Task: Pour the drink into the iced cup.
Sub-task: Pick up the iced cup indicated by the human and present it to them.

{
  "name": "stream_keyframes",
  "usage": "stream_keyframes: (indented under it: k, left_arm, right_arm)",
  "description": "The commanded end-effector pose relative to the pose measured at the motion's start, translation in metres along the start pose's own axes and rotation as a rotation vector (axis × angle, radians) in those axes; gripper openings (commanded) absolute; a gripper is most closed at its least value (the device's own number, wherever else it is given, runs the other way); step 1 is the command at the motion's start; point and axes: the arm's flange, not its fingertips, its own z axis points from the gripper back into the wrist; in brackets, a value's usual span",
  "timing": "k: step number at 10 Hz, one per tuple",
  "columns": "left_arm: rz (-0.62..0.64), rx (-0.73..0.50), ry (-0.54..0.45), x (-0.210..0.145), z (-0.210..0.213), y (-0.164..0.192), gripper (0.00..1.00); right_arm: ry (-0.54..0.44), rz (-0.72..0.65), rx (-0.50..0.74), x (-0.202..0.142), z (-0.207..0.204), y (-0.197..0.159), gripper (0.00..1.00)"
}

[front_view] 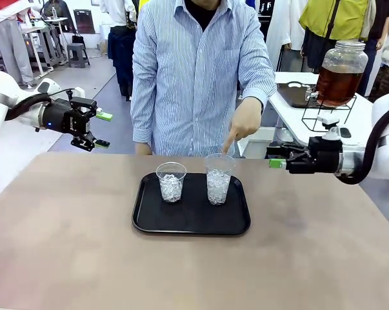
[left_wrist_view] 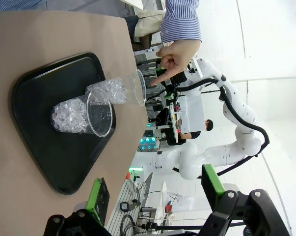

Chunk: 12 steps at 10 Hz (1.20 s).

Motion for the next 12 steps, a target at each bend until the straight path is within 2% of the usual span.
stream_keyframes:
  k: [1,9,12]
  left_arm:
    - [-0.005,0.001,0.002,0.0,0.001,-0.001,1.0]
    - [-0.005,0.001,0.002,0.0,0.001,-0.001,1.0]
    - [-0.005,0.001,0.002,0.0,0.001,-0.001,1.0]
  right_arm:
    - [0.027,0.066,0.108,-0.01,-0.009,-0.016,1.0]
    - [0.044,0.044,0.102,-0.017,-0.012,-0.02,1.0]
    - [-0.004,0.132,0.068,-0.032,-0.032,-0.041,1.0]
